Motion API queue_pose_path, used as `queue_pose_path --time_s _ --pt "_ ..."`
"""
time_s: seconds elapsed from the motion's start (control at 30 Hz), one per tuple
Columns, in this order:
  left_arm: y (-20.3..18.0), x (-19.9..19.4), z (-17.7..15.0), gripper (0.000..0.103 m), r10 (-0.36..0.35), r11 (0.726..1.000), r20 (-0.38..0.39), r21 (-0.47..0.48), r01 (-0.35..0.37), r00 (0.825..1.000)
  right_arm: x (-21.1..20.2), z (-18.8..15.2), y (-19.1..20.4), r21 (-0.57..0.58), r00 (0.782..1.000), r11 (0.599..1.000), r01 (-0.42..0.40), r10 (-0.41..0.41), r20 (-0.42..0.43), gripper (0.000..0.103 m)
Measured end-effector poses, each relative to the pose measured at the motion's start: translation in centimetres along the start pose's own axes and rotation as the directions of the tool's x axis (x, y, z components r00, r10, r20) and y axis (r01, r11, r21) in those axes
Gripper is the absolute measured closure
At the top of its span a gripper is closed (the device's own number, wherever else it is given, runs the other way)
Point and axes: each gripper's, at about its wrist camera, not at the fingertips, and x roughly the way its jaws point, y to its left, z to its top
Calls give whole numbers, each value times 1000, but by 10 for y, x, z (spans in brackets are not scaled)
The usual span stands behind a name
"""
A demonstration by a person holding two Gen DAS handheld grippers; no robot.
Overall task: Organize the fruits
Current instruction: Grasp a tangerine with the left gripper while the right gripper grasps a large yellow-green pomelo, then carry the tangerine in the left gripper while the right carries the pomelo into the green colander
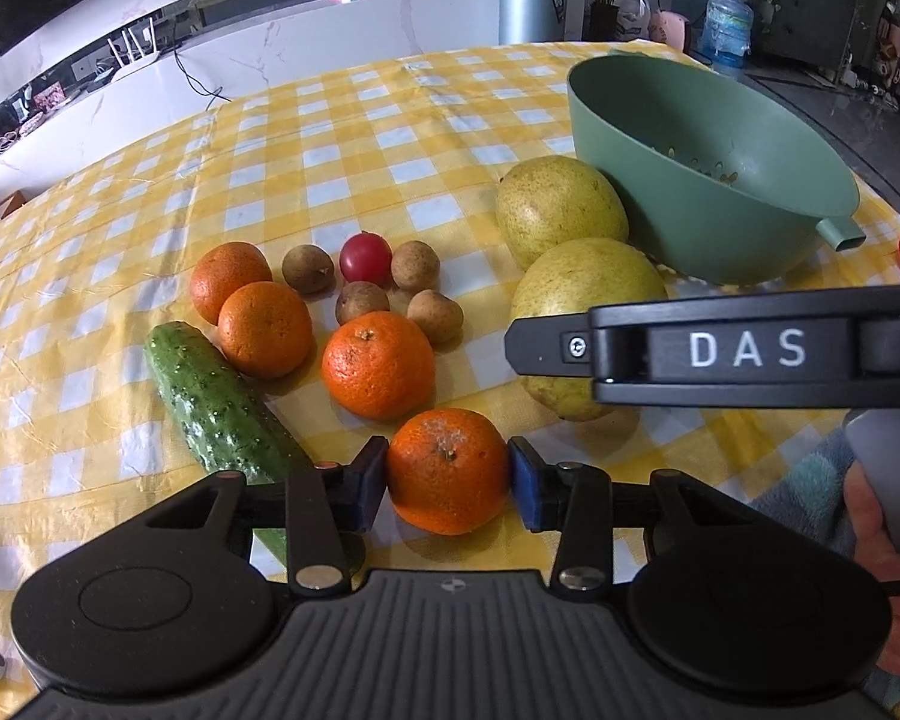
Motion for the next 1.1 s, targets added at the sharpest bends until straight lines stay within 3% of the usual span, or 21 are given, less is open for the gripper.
queue_pose_path --time_s 0.57,0.87,1.1 --pt "-13 -68 15 55 29 998 130 -54 -22 991 -91 2 10 -100 973 995 -15 37 230 40" --pt "-24 -91 46 55 -61 991 182 -109 82 981 -133 25 -6 -148 964 984 99 -58 261 40" --pt "-43 -90 79 55 -115 985 206 -104 139 972 -149 50 -21 -240 959 951 196 -135 249 40"
